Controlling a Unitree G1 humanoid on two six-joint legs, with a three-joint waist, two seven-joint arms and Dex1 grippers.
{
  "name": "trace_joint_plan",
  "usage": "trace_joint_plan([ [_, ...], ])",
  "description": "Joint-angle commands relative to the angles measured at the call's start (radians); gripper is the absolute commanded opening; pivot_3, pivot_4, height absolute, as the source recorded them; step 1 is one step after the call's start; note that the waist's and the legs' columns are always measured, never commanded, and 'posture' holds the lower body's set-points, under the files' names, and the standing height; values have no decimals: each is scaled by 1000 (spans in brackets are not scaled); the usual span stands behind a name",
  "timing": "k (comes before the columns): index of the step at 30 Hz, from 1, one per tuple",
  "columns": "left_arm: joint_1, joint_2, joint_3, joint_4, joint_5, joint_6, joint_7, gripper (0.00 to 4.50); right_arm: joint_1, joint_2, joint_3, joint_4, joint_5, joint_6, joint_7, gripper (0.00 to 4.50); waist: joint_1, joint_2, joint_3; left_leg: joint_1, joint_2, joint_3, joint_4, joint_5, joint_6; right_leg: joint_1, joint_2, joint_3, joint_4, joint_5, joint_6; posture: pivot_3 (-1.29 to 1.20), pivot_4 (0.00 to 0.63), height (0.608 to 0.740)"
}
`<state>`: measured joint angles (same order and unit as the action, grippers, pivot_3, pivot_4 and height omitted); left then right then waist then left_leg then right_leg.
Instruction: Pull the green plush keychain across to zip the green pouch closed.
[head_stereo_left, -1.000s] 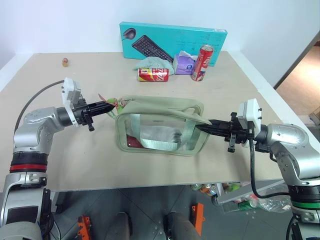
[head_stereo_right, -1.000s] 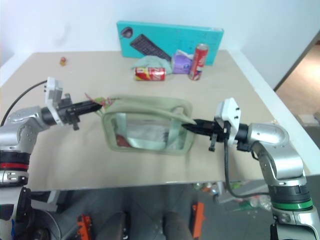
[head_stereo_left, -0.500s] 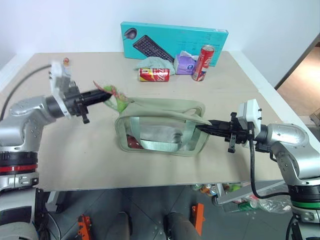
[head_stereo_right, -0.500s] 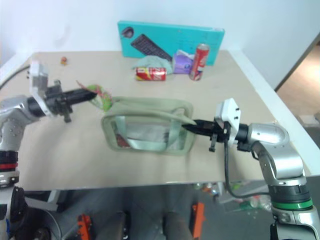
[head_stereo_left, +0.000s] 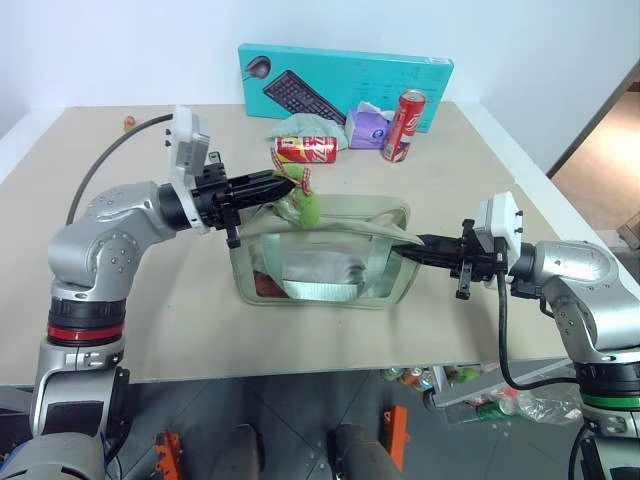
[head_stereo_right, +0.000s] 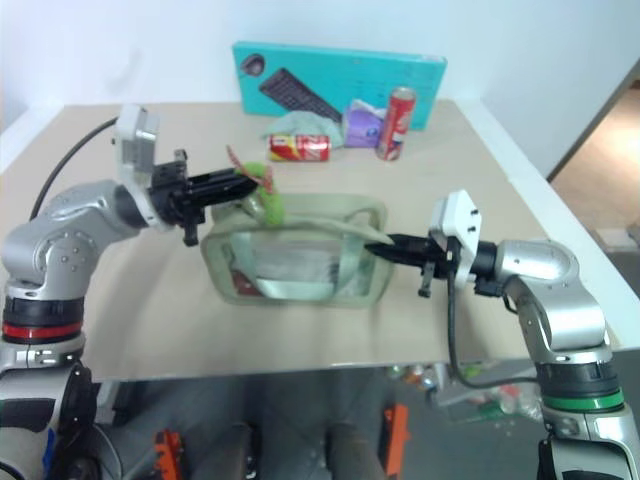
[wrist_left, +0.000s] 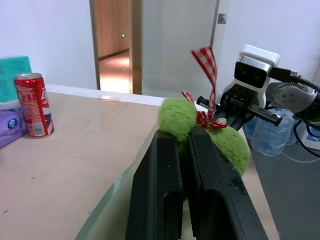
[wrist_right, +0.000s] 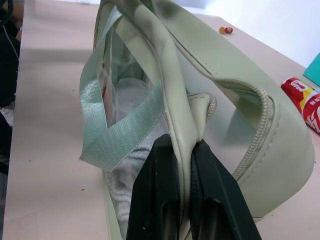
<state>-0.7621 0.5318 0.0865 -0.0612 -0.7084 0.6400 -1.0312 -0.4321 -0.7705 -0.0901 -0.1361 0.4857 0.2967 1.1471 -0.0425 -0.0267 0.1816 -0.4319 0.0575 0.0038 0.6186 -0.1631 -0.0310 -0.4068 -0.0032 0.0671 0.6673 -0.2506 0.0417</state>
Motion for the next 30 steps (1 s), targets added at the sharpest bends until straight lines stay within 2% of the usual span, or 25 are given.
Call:
trace_joint_plan([
  [1, -61, -44, -31, -23, 13, -30, 24, 24, -10, -9, -16, -33, 4, -7, -8, 0, 0, 0, 0, 0, 0, 0, 0, 0, 0, 0, 0, 0, 0, 0, 0, 0, 150, 740],
  [10, -96, -102, -77, 3, 44, -52, 28, 24, -5, -8, -16, -34, 0, -10, -17, 0, 0, 0, 0, 0, -1, 0, 0, 0, 0, 0, 0, 0, 0, 0, 0, 0, 150, 740],
  [20, -73, -35, -108, 37, 108, -10, 20, 24, 5, -1, -14, -33, -6, -22, -20, 0, 0, 0, 0, 0, -1, 0, 0, 0, 0, 0, 0, 0, 0, 0, 0, 0, 150, 740],
  [21, -69, -30, -114, 42, 117, -16, 17, 565, 6, -1, -13, -32, -7, -24, -19, 0, 0, 0, 0, 0, -1, 0, 0, 0, 0, 0, 0, 0, 0, 0, 1, 0, 150, 740],
  [24, -59, -18, -120, 38, 124, -17, -2, 1090, 3, 1, -11, -25, -10, -29, -16, 0, 0, 0, 0, 0, -1, 0, 0, 0, 0, 0, 0, 0, 0, 0, 1, 0, 150, 740],
  [25, -58, -13, -124, 36, 131, -21, -7, 1620, 3, 1, -11, -23, -10, -31, -15, 0, 0, 0, 0, 0, -1, 0, 0, 0, 0, 0, 0, 0, 0, 0, 1, 0, 150, 740],
  [26, -57, -7, -128, 34, 140, -29, -12, 1887, 4, 0, -11, -21, -11, -32, -14, 0, 0, 0, 0, 0, -1, 0, 0, 0, 0, 0, 0, 0, 0, 0, 1, 0, 150, 740],
  [27, -58, 2, -127, 35, 147, -38, -21, 1940, 4, 0, -11, -19, -11, -34, -12, 0, 0, 0, 0, 0, -1, -1, 0, 0, 0, 0, 0, 0, 0, 0, 1, 0, 150, 740],
  [28, -61, 12, -125, 39, 155, -50, -30, 2411, 4, 0, -11, -17, -12, -35, -11, 0, 0, 0, 0, 0, -1, 0, 0, 0, 0, 0, 0, 0, 0, 0, 1, 0, 150, 740],
  [30, -65, 31, -121, 44, 162, -62, -47, 2411, 4, 1, -11, -14, -14, -38, -10, 0, 0, 0, 0, 0, -1, 0, 0, 0, 0, 0, 0, 0, 0, 0, 1, 0, 150, 740],
])
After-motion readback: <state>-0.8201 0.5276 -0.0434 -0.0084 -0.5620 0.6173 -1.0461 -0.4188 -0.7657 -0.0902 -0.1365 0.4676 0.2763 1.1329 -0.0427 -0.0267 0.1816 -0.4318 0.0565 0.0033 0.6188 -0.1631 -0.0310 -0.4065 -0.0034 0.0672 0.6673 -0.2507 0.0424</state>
